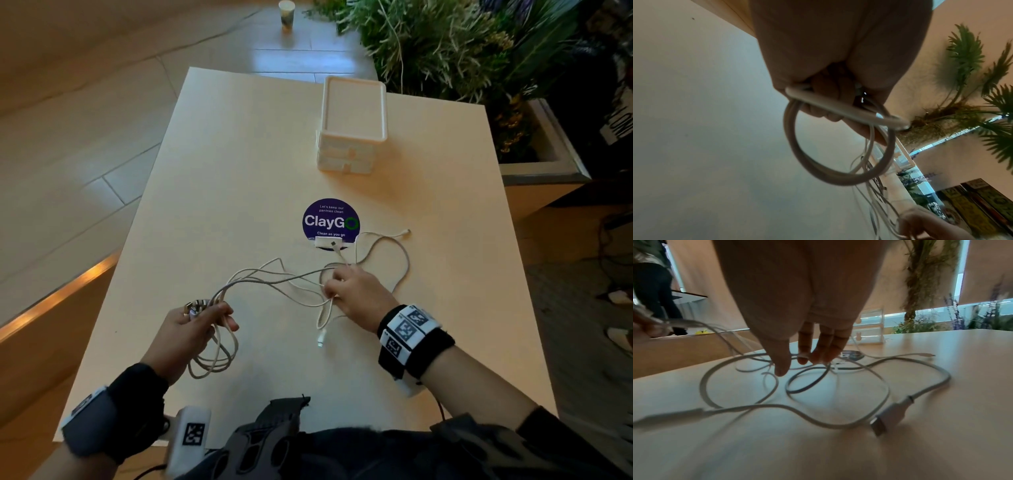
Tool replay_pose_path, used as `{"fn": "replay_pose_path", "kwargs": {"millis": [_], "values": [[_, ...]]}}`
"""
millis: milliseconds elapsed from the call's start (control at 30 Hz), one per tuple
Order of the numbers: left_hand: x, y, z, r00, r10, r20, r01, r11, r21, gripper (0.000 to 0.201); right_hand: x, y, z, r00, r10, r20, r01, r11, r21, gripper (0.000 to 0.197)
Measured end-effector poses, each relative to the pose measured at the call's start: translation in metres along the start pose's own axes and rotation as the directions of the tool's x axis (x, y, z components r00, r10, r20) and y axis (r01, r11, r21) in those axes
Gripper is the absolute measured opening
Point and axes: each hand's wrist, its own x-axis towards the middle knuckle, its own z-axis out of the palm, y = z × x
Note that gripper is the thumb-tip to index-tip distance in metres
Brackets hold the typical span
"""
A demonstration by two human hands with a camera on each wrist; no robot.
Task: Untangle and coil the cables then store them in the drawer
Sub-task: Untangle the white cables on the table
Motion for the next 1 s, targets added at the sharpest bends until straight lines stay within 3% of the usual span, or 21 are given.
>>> {"fn": "replay_pose_path", "kwargs": {"millis": [100, 200, 267, 333, 467, 667, 767, 900, 1000], "values": [[0.002, -0.004, -0.007, 0.999, -0.013, -0.038, 0.013, 1.000, -0.010, 0.022, -0.003, 0.017, -0.014, 0.995, 0.002, -0.098, 0.014, 0.988, 0.156, 0.004], [0.003, -0.009, -0.011, 0.998, -0.037, -0.047, 0.037, 0.999, -0.004, 0.023, -0.002, 0.027, -0.038, 0.980, 0.048, -0.192, 0.015, 0.949, 0.314, 0.007], [0.004, -0.014, -0.015, 0.996, -0.054, -0.067, 0.054, 0.999, -0.008, 0.022, -0.002, 0.034, -0.054, 0.953, 0.160, -0.256, -0.032, 0.897, 0.440, 0.009], [0.005, -0.018, -0.022, 0.992, -0.074, -0.099, 0.073, 0.997, -0.016, 0.022, -0.003, 0.043, -0.067, 0.893, 0.331, -0.305, -0.117, 0.825, 0.553, 0.007], [0.002, -0.025, -0.037, 0.988, -0.098, -0.122, 0.098, 0.995, -0.001, 0.024, -0.005, 0.067, -0.080, 0.814, 0.495, -0.303, -0.299, 0.805, 0.512, 0.014], [-0.001, -0.028, -0.039, 0.988, -0.095, -0.120, 0.097, 0.995, 0.010, 0.024, -0.003, 0.082, -0.090, 0.705, 0.623, -0.338, -0.430, 0.755, 0.495, 0.015], [0.000, -0.027, -0.041, 0.986, -0.100, -0.132, 0.100, 0.995, -0.008, 0.026, 0.001, 0.081, -0.089, 0.674, 0.654, -0.343, -0.416, 0.720, 0.556, 0.015], [0.000, -0.030, -0.046, 0.983, -0.124, -0.137, 0.124, 0.992, -0.005, 0.028, 0.006, 0.071, -0.089, 0.644, 0.726, -0.242, -0.313, 0.539, 0.782, 0.013], [0.000, -0.034, -0.051, 0.981, -0.135, -0.139, 0.136, 0.991, -0.002, 0.029, 0.010, 0.067, -0.094, 0.659, 0.701, -0.271, -0.251, 0.545, 0.800, 0.022]]}}
